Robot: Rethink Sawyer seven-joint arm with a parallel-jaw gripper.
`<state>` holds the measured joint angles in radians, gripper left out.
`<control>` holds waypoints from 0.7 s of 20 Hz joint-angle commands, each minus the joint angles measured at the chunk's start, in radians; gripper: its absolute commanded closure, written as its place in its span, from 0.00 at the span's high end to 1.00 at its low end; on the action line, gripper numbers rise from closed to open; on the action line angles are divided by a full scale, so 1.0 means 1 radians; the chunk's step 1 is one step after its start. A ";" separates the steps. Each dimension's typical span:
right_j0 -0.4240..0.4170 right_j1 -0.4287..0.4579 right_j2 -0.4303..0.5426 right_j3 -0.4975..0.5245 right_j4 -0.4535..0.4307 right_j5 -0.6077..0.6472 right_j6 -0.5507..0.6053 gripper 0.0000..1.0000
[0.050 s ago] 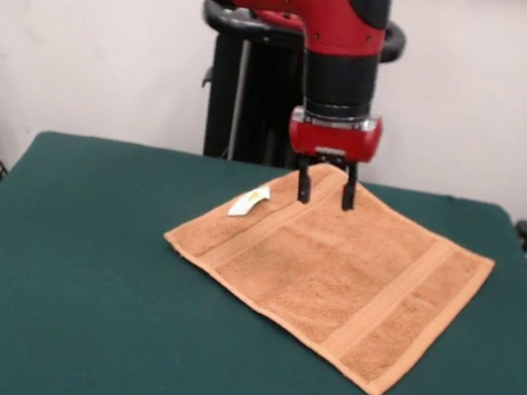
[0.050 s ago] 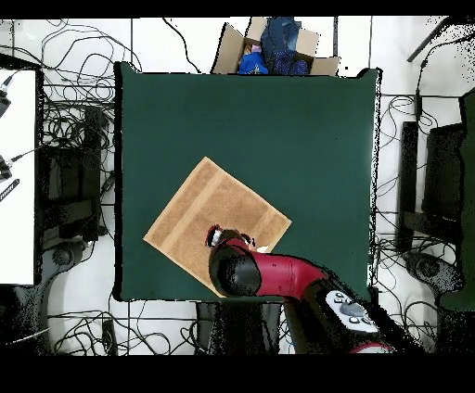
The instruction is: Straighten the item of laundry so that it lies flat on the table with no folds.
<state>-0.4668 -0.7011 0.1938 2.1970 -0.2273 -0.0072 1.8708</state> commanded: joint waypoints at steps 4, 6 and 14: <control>0.076 0.029 -0.107 -0.061 0.039 0.064 0.138 1.00; 0.077 0.013 -0.094 -0.061 0.050 0.085 0.138 1.00; 0.035 0.005 -0.037 -0.046 0.043 0.150 0.104 0.00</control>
<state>-0.4247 -0.7067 0.1300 2.1967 -0.2273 0.0101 1.8708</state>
